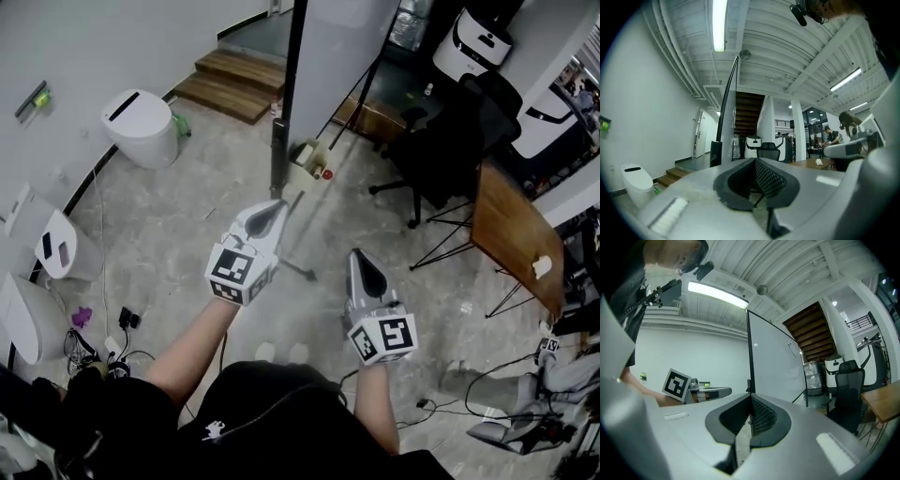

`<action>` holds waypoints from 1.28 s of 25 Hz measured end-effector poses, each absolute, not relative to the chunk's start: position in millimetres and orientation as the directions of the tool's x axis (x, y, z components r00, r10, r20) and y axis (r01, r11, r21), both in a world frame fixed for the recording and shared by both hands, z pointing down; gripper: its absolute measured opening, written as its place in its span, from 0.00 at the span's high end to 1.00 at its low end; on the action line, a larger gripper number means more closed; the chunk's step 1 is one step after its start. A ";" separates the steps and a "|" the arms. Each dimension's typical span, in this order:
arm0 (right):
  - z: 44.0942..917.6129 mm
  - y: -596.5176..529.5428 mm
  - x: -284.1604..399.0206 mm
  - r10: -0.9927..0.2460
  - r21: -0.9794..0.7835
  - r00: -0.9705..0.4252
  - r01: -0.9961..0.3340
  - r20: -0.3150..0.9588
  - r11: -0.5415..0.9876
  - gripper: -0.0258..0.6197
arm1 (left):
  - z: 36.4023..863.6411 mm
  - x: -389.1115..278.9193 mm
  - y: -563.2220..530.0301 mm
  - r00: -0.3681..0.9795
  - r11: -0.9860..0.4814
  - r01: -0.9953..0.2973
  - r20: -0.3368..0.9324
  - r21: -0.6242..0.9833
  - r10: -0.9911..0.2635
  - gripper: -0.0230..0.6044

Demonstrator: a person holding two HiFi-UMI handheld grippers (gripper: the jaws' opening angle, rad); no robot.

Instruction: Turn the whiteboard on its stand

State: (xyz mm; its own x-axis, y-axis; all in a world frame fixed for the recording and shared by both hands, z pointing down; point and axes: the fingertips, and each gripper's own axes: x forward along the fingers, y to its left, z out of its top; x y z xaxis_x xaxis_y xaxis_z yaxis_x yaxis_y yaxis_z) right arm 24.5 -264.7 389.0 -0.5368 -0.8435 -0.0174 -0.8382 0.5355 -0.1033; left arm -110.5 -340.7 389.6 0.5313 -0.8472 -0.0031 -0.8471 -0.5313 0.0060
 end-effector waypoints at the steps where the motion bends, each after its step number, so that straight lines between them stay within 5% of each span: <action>1: 389.7 -271.2 24.2 -0.839 -0.099 -0.545 -0.834 -0.014 0.543 0.95 | 388.7 -109.8 -345.6 0.522 -0.522 -0.853 -0.007 0.006 -0.853 0.96; 16: 384.2 -356.1 20.5 -0.811 -0.099 -0.582 -0.806 -0.054 0.584 0.95 | 414.9 -125.3 -426.9 0.416 -0.417 -0.907 0.026 -0.067 -0.909 0.90; 27: 389.9 -365.6 29.6 -0.828 -0.102 -0.559 -0.822 -0.044 0.560 0.95 | 428.9 -155.2 -497.9 0.311 -0.314 -0.947 0.057 -0.066 -0.949 0.49; 32: 392.7 -361.2 33.8 -0.837 -0.102 -0.546 -0.831 -0.037 0.547 0.95 | 431.5 -157.0 -518.4 0.293 -0.298 -0.952 0.071 -0.072 -0.954 0.49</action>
State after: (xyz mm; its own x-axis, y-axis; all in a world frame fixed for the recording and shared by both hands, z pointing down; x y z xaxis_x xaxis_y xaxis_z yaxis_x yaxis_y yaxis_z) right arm 33.8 -361.2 392.7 -0.5463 -0.8367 -0.0373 -0.8308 0.5470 -0.1022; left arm -157.0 -518.4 431.5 0.2928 -0.9536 0.0708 -0.9519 -0.2976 -0.0724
